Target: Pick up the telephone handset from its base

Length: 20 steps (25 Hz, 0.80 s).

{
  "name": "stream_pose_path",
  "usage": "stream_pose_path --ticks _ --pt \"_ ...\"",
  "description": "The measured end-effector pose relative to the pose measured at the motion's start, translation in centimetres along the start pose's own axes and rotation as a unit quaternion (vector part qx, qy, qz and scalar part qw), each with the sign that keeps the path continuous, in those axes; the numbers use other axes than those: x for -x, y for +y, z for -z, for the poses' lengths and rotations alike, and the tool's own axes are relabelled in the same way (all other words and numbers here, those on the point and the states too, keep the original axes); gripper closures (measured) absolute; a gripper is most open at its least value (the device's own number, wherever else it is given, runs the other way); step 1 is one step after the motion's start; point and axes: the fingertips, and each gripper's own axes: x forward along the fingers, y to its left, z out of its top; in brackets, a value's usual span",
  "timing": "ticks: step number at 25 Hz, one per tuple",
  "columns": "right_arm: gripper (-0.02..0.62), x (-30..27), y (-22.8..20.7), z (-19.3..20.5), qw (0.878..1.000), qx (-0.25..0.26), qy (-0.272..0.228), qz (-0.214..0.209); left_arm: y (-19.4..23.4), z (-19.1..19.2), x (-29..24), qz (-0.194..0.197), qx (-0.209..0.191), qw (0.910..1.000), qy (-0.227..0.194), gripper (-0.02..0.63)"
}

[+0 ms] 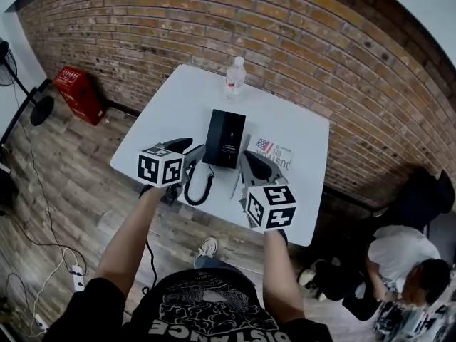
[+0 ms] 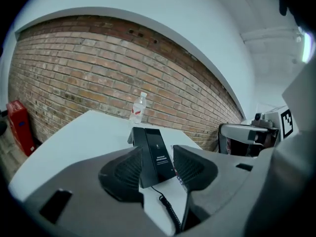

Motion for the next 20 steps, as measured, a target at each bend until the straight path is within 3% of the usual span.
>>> stream_pose_path --ticks 7,14,20 --pt "0.594 -3.8 -3.9 0.7 1.000 -0.001 0.026 -0.001 4.1 1.0 -6.3 0.042 0.077 0.9955 0.035 0.425" --pt "0.594 -6.4 -5.9 1.6 0.999 0.000 0.044 -0.002 6.1 2.8 -9.9 0.107 0.128 0.9825 0.083 0.425" --pt "0.594 -8.0 -7.7 2.1 0.999 0.001 0.048 0.001 5.5 3.2 -11.9 0.175 0.143 0.9670 0.119 0.426"
